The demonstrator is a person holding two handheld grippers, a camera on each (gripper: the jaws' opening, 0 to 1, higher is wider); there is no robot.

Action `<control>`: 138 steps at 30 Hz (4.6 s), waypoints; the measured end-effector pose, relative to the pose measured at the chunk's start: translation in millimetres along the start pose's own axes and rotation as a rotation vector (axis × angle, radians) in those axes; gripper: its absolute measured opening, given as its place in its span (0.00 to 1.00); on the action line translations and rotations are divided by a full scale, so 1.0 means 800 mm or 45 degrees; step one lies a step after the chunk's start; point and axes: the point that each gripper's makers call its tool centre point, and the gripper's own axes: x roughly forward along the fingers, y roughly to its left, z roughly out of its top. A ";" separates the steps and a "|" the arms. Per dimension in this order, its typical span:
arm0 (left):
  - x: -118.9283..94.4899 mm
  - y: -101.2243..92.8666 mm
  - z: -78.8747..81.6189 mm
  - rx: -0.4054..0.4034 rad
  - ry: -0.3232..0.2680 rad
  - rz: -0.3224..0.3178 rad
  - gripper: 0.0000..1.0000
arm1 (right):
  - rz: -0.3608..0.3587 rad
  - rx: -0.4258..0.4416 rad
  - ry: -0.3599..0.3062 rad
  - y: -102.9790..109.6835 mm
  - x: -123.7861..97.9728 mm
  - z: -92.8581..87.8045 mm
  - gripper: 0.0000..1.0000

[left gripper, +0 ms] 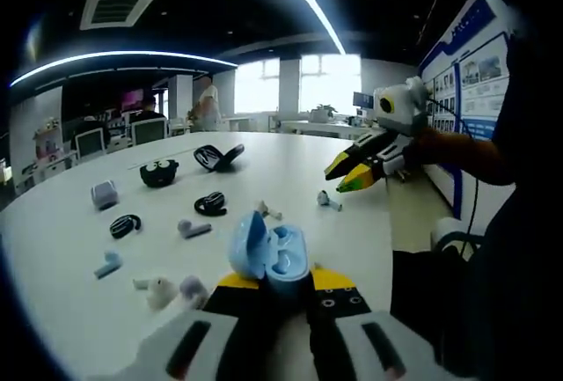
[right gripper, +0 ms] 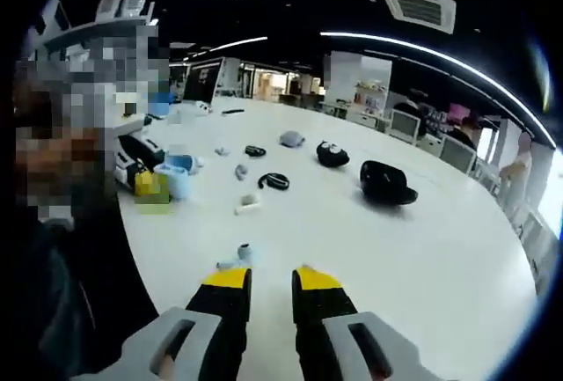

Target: Pick up the earbuds from the table and place the earbuds into the earbud case

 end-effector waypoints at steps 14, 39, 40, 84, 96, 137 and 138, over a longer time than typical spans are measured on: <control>0.000 0.000 -0.001 0.008 0.010 0.001 0.19 | 0.027 -0.032 0.026 0.015 0.024 0.000 0.20; -0.001 0.000 -0.001 0.008 0.013 0.007 0.19 | 0.034 -0.015 0.011 0.007 0.026 0.002 0.20; -0.001 0.000 -0.001 0.007 0.013 0.007 0.19 | 0.034 -0.008 0.003 0.006 0.024 0.003 0.19; -0.003 -0.001 -0.002 0.006 0.013 0.007 0.19 | 0.029 0.663 -0.161 -0.003 0.006 0.011 0.16; -0.001 -0.001 -0.001 0.030 0.018 0.011 0.19 | -0.133 0.452 -0.175 0.010 0.026 0.006 0.17; 0.003 -0.001 0.000 0.030 0.025 -0.003 0.19 | -0.339 0.332 -0.254 0.003 0.032 0.004 0.12; 0.003 -0.001 0.000 0.030 0.025 -0.003 0.19 | -0.329 0.333 -0.252 0.004 0.032 0.004 0.12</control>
